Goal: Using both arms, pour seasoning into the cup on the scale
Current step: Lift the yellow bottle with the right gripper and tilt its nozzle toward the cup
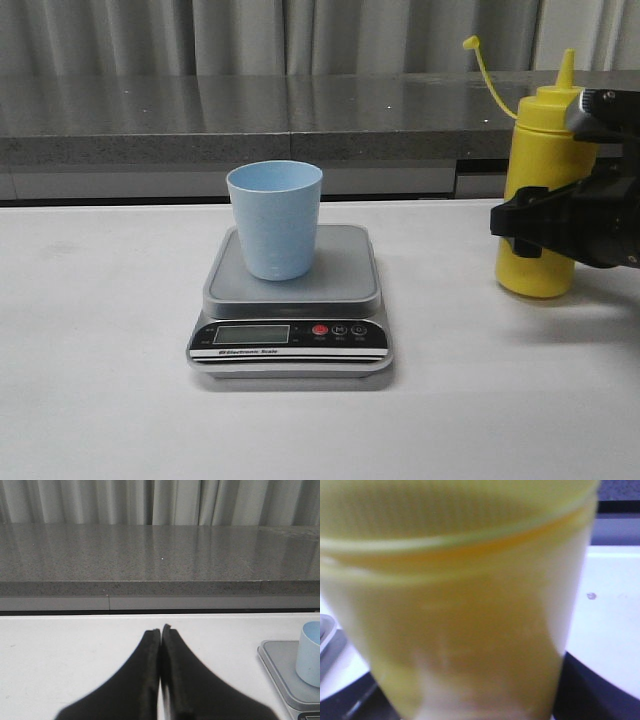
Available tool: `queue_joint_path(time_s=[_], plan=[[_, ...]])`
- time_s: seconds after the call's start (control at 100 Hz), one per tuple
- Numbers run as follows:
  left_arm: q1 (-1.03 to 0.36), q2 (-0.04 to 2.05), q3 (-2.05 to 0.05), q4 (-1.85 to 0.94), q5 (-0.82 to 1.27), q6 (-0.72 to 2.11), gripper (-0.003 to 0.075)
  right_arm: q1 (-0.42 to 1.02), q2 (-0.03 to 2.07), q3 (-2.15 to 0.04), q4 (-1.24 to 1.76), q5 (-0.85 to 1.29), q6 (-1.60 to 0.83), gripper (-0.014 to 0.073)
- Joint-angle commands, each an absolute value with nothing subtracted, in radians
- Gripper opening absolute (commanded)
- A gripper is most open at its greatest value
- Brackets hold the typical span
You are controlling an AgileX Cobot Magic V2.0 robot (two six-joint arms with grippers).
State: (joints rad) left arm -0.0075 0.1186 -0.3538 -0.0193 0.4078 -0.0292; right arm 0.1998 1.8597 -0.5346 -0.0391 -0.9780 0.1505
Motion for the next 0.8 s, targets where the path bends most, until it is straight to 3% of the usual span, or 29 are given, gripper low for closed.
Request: queue_joint_path(time_s=[0.0, 0.33, 0.52, 0.79], plan=[[-0.005, 0.13, -0.38, -0.025, 0.328, -0.038, -0.002, 0.197, 1.764, -0.574, -0.079, -0.949, 0.145, 0.0171], [-0.005, 0.13, -0.38, -0.025, 0.328, -0.038, -0.002, 0.265, 1.596, -0.803, -0.289, -0.364, 0.145, 0.0167], [-0.005, 0.13, -0.38, -0.025, 0.328, -0.038, -0.002, 0.341, 1.58, -0.983, -0.367, -0.027, 0.145, 0.0105], [-0.005, 0.13, -0.38, -0.025, 0.328, -0.038, -0.002, 0.414, 1.58, -1.094, -0.614, 0.185, 0.145, 0.011]])
